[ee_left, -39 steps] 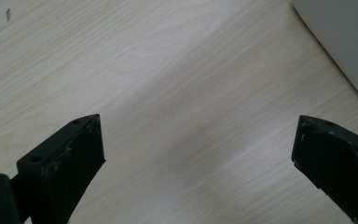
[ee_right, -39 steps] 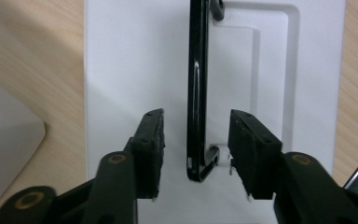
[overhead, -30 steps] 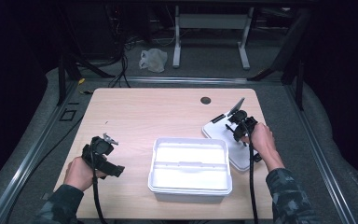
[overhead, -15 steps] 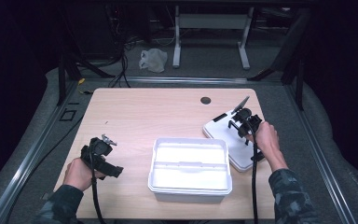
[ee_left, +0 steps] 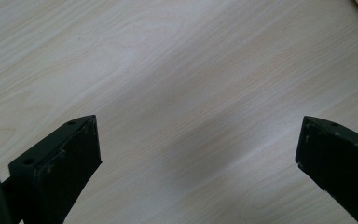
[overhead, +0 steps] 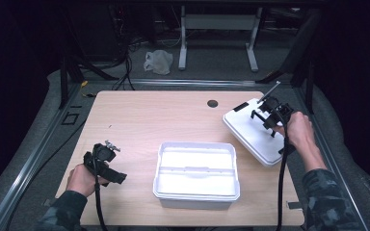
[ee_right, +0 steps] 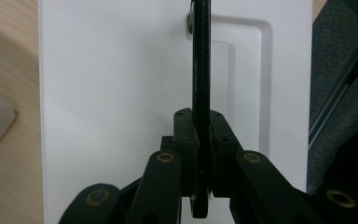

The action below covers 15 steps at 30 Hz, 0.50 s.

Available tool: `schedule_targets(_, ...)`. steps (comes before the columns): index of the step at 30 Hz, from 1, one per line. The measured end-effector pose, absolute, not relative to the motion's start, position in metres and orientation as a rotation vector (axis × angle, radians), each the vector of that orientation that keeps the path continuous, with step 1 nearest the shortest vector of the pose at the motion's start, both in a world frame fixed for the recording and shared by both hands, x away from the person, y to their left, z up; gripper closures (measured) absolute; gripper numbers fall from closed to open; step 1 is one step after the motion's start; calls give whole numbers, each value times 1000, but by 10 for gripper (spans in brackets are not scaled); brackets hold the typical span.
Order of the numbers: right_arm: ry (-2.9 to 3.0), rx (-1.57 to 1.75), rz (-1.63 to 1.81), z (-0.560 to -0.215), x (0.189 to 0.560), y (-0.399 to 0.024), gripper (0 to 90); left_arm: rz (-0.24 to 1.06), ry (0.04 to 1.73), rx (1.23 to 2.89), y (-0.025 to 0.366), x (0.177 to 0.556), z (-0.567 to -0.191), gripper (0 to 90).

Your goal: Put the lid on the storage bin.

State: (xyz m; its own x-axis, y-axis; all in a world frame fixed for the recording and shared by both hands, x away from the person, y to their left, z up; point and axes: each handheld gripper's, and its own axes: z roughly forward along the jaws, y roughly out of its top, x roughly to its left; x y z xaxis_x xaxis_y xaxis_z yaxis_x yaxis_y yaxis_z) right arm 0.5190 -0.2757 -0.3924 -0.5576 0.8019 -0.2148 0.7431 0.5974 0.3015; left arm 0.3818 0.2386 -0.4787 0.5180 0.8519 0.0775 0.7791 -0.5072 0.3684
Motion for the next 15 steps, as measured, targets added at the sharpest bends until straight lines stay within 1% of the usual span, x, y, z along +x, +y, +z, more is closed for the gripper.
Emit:
schedule_targets(7, 2509, 1147, 315, -353, 507, -273, 852, 352, 1369, 2477, 240, 382, -481, 0)
schedule_targets(12, 2557, 1030, 382, -328, 490, -258, 853, 352, 1361, 2480, 239, 382, -482, 0)
schedule_targets(15, 2599, 912, 398, -316, 477, -241, 852, 347, 1361, 2482, 239, 383, -482, 0)
